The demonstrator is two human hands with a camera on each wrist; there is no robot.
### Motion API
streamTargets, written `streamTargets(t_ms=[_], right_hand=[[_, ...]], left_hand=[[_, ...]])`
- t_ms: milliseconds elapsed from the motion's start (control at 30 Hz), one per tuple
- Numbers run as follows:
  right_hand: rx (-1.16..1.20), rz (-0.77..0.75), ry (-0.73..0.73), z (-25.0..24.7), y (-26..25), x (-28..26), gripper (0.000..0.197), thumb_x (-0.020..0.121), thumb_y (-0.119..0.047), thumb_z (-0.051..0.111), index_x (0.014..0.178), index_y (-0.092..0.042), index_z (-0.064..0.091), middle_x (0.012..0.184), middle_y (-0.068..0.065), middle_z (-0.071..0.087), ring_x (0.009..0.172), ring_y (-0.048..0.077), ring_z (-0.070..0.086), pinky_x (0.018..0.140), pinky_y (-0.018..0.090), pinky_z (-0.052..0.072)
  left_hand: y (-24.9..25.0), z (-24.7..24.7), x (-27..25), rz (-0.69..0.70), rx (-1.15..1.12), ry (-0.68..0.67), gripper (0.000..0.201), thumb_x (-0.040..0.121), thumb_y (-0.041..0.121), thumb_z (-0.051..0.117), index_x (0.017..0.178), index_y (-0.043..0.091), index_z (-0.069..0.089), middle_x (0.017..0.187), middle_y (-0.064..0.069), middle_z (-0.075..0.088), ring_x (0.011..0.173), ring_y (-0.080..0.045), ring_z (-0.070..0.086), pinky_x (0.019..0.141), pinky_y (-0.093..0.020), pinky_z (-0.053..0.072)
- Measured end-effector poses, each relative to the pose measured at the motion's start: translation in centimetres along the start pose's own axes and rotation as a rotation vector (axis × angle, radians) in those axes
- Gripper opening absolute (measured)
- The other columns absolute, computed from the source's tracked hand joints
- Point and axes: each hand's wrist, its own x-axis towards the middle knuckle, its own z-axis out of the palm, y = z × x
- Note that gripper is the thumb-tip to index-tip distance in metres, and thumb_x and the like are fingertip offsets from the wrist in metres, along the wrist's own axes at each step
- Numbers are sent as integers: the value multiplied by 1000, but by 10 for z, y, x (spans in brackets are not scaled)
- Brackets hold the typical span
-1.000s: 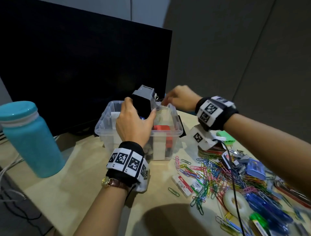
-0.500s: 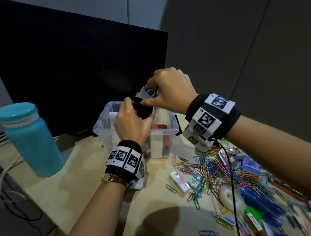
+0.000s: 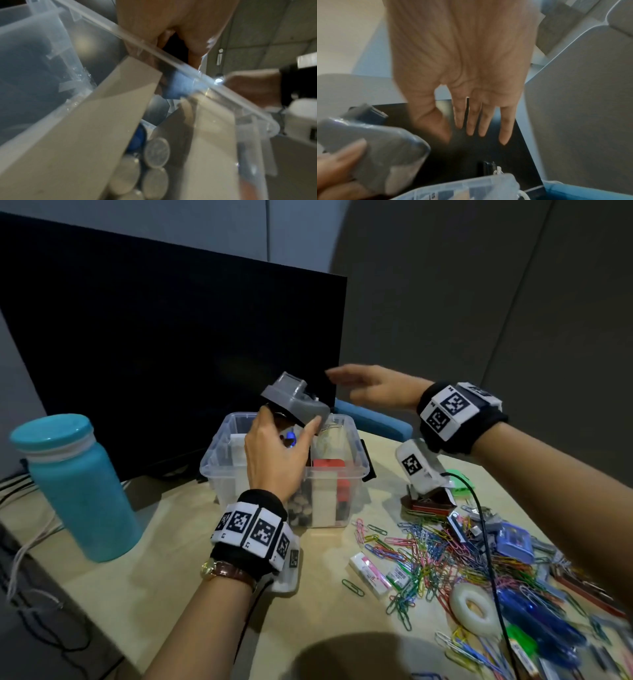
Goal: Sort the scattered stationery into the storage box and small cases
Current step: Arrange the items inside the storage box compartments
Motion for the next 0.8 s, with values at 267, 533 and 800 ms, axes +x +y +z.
streamTargets(t_ms=[267,533,800], right_hand=[[261,-79,-116,19,1,-5,46,87,-15,68,130,-14,53,126,10,62,110,15,64,93,25,53],[529,-39,109,26,-9,-16,35,87,-19,69,117,-2,62,106,9,67,99,19,68,86,29,57],[55,69,388,-20,7,-28,65,70,-41,83,119,-5,62,105,3,65,94,18,67,78,30,58]], left_hand=[[8,-9,6,-156,-387,-176,33,87,41,62,113,21,58,102,14,67,98,4,64,85,-14,49],[15,-10,13,-236,-460,-238,31,88,45,60,102,18,66,96,2,72,95,-11,69,93,-33,54],[7,-4,4,-153,-279,32,77,82,76,37,53,8,59,52,-4,62,55,-21,63,70,-39,55]])
